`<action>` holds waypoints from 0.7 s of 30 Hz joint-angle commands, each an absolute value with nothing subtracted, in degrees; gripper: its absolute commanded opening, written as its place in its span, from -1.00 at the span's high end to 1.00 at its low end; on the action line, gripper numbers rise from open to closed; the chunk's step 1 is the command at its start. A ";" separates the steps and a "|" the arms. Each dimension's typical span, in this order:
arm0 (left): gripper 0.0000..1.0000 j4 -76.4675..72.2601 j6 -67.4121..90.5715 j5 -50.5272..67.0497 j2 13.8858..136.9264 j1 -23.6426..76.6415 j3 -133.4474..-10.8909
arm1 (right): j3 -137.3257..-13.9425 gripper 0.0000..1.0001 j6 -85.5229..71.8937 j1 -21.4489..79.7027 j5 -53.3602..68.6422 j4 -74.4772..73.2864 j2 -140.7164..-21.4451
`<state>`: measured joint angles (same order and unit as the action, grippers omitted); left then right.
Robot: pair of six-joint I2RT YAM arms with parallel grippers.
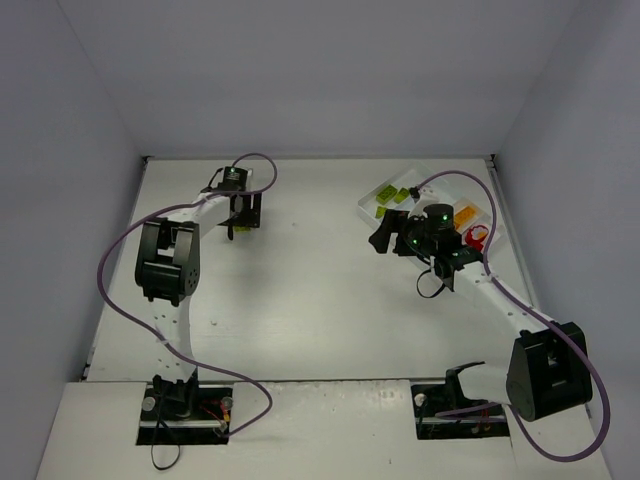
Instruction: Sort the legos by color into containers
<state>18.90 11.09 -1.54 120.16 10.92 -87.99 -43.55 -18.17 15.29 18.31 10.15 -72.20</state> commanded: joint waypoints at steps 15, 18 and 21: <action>0.86 16.53 10.81 9.12 113.74 10.20 -86.67 | -43.51 -0.53 -18.72 14.85 19.07 14.68 -71.46; 0.87 11.79 11.07 13.95 109.87 10.72 -83.43 | -43.42 -0.52 -18.81 14.77 19.33 14.76 -71.46; 0.87 6.95 9.59 17.48 105.48 11.68 -80.35 | -43.51 -0.50 -18.98 14.77 20.47 14.77 -71.81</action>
<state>14.59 10.44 11.31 113.84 10.79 -80.88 -43.51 -18.57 15.29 18.76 10.26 -72.20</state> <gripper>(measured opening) 0.440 0.754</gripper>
